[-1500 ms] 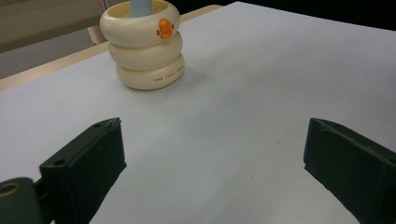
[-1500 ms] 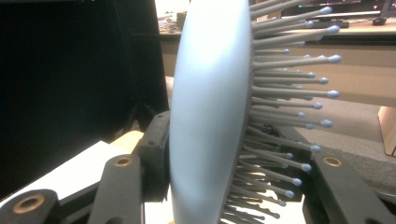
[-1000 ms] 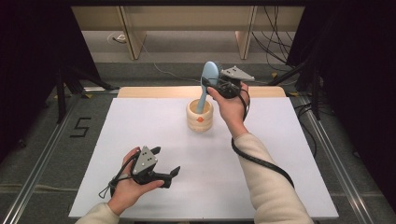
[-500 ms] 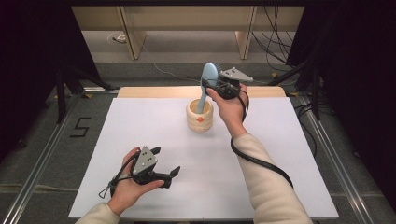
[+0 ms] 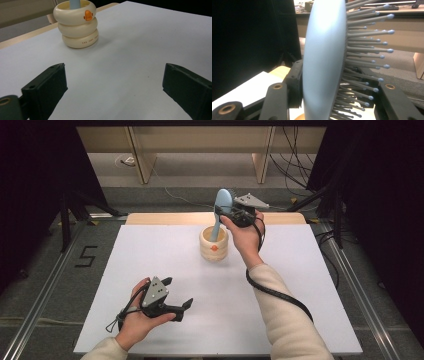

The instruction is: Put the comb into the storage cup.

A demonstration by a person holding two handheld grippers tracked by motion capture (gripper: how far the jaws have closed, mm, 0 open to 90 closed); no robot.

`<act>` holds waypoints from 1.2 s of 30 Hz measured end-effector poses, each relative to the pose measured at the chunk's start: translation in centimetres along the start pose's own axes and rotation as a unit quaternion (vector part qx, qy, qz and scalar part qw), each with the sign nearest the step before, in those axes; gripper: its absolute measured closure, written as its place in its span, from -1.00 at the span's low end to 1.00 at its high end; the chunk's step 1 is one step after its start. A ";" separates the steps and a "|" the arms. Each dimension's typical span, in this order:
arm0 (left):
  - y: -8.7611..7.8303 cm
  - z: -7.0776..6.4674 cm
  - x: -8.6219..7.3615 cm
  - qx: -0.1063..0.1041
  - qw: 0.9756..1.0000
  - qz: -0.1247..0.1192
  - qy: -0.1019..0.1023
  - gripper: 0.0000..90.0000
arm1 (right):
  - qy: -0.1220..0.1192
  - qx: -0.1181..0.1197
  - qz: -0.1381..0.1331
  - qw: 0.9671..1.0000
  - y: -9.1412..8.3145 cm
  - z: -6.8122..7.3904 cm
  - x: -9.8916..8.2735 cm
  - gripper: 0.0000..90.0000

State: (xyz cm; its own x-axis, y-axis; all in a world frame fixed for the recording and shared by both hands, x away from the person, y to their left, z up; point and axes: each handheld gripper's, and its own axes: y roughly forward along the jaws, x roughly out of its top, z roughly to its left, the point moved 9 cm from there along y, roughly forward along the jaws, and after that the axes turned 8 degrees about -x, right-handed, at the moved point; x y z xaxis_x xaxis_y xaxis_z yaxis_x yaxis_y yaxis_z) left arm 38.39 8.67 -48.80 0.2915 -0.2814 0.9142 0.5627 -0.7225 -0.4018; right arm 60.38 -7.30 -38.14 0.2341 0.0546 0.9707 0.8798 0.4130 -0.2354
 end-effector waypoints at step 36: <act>0.1 0.0 0.0 -0.001 1.000 0.001 0.000 -0.89 | 0.004 -0.002 0.018 1.000 1.0 0.2 -2.0 0.10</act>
State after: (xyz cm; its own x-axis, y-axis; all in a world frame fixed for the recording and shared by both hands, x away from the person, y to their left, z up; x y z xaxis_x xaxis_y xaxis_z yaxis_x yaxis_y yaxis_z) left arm 38.39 8.63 -48.85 0.2923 -0.2836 0.9133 0.5606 -0.7229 -0.4039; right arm 60.69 -6.85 -40.29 0.2697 0.0626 0.9609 0.8724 0.4067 -0.2713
